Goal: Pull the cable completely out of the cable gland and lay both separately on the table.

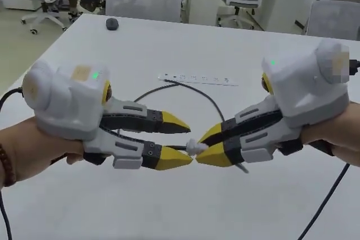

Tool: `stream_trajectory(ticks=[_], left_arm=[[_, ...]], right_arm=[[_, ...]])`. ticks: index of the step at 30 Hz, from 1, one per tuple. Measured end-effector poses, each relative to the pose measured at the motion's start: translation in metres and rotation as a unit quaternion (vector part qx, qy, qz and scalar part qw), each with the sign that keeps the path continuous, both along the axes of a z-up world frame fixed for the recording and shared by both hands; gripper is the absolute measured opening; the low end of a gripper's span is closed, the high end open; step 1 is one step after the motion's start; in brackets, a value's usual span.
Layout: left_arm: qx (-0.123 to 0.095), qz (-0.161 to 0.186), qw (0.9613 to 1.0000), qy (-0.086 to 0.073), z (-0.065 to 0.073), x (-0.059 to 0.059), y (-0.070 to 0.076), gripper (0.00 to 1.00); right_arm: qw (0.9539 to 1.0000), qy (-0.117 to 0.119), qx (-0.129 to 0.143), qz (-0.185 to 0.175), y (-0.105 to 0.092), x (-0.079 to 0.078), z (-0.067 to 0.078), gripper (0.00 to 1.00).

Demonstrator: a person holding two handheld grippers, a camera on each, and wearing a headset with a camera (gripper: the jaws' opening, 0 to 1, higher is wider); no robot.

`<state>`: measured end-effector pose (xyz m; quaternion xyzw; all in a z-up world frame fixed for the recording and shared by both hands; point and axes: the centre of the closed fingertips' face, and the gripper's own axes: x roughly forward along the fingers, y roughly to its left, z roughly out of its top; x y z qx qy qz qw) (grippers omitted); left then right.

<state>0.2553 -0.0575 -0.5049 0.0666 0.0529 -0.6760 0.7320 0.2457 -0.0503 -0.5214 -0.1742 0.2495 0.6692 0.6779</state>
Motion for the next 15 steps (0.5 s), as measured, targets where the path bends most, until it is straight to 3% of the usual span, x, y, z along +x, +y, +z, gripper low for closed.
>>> stream_trajectory(ticks=[5, 13, 15], left_arm=[[-0.005, -0.006, 1.0, 0.005, 0.0004, -0.0031, -0.0021, 0.3], [-0.019, -0.004, 0.9993, 0.032, -0.0005, -0.0047, -0.0031, 0.26], [-0.017, -0.003, 0.9993, 0.032, -0.0024, -0.0053, -0.0028, 0.24]], right_arm=[[1.0, 0.003, 0.002, 0.005, -0.0007, -0.0036, 0.0008, 0.08], [0.9999, 0.001, 0.006, 0.014, 0.0016, -0.0078, 0.002, 0.08], [0.9999, 0.0, 0.007, 0.015, 0.0023, -0.0086, 0.0022, 0.08]])
